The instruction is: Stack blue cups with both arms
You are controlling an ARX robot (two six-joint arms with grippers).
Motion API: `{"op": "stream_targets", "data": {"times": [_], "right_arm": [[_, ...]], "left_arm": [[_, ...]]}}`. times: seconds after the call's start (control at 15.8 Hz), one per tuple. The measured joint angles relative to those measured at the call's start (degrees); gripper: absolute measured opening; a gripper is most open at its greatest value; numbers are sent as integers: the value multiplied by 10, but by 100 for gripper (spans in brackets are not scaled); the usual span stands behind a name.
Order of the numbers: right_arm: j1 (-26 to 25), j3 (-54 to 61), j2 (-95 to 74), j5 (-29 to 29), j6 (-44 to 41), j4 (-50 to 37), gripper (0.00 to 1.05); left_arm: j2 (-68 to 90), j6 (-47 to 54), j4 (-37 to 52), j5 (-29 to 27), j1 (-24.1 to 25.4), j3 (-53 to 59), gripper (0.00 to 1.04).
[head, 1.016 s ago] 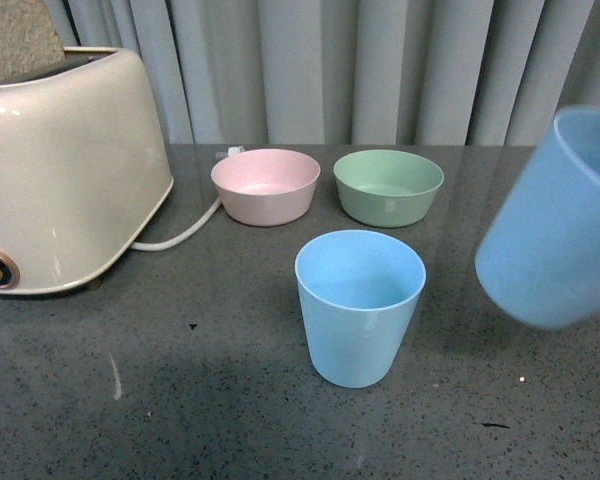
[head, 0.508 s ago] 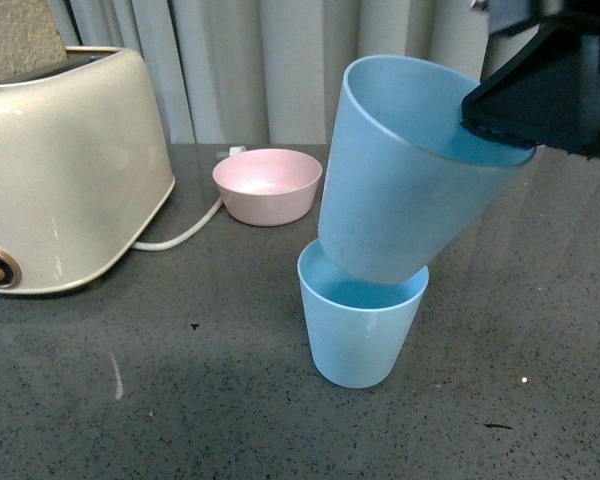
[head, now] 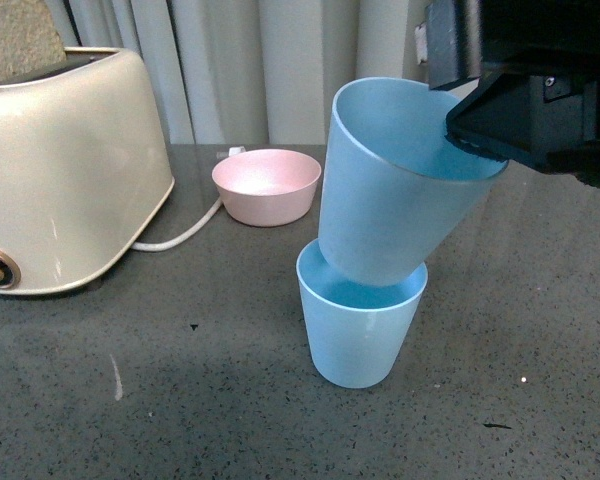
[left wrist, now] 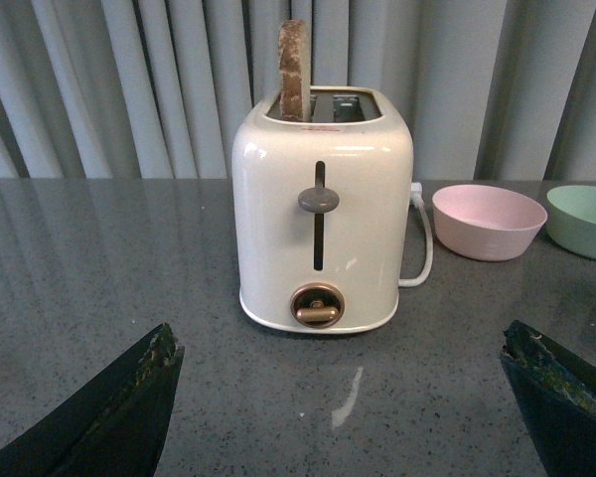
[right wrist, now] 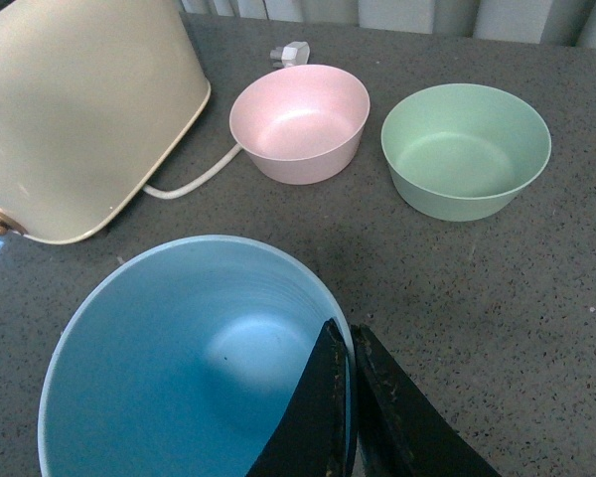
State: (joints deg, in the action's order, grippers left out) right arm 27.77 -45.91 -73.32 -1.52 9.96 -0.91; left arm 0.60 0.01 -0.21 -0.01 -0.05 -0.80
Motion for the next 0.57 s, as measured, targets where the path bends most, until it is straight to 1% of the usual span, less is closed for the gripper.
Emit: {"op": "stream_targets", "data": {"times": [0.44, 0.51, 0.57], "right_arm": [[4, -10, -36, -11, -4, -2, 2], [4, -10, -36, -10, -3, -1, 10], [8, -17, -33, -9, 10, 5, 39]], "left_arm": [[0, 0, 0, 0, 0, 0, 98], [0, 0, 0, 0, 0, 0, 98], [0, 0, 0, 0, 0, 0, 98]]}}
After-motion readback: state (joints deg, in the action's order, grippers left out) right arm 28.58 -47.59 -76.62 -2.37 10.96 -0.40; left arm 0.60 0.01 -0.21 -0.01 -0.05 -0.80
